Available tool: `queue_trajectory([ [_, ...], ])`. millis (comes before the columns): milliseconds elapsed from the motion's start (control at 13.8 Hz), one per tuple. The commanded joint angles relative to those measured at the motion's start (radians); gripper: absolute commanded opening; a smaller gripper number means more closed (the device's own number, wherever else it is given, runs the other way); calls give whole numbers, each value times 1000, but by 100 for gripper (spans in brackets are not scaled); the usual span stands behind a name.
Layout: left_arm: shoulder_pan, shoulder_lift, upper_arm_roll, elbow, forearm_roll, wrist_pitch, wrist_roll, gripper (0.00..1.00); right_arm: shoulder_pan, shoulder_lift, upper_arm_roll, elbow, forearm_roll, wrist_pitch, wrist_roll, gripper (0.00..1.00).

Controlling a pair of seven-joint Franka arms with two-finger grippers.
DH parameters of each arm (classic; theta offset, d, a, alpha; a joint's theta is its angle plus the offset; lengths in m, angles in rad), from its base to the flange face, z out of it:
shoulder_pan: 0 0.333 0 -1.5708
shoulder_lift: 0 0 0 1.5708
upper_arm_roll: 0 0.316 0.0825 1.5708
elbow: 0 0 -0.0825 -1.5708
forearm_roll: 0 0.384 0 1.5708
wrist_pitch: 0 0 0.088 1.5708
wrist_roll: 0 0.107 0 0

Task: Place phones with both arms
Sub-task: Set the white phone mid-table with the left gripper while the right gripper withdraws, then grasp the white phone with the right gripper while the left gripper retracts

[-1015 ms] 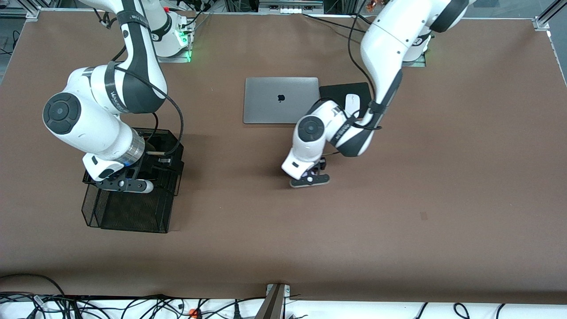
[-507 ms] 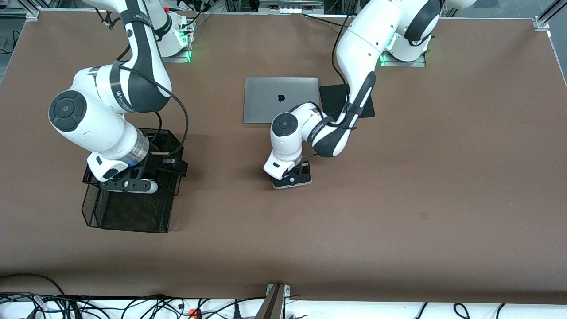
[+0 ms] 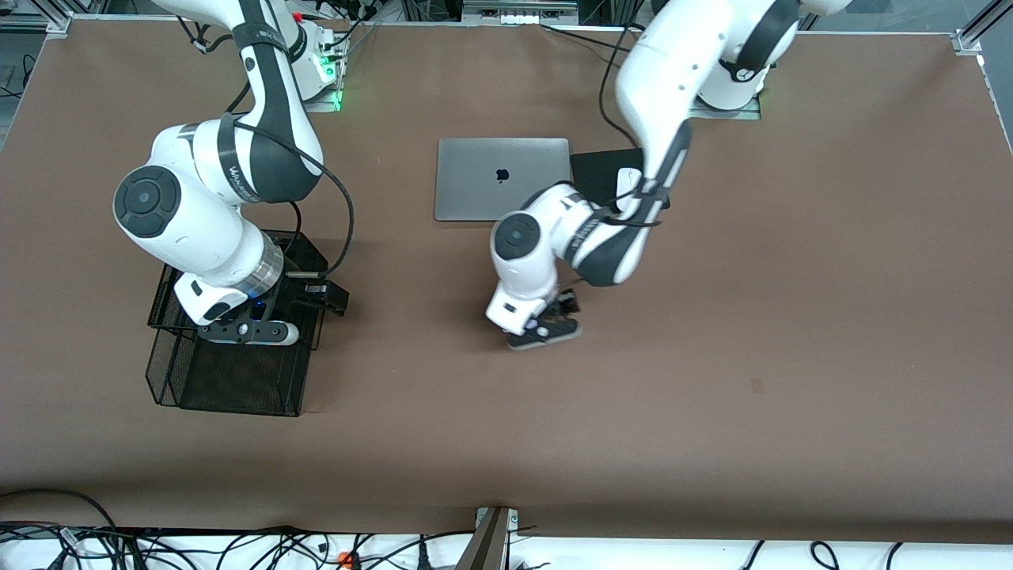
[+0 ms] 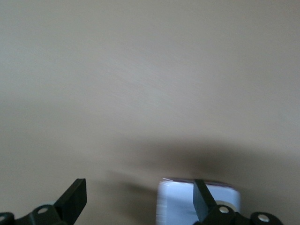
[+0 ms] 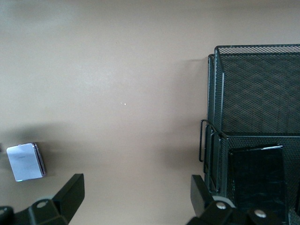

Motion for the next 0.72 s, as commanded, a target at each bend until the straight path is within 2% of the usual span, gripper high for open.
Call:
queue_trajectory([
  [0,121,-104,-27,-85,-16,-132,153,100,7,5,-2,15,18,0,16,100],
  [217,254,-188,-24,-142,-9,-247,356,100,79,26,-2,21,18,18,80,100],
  [435,386,-279,-23,-144,-1,-341,567,100,147,128,2,145,21,49,266,100],
  [652,498,-420,-23,-184,-1,-387,726,100,151,265,111,299,21,78,403,100],
])
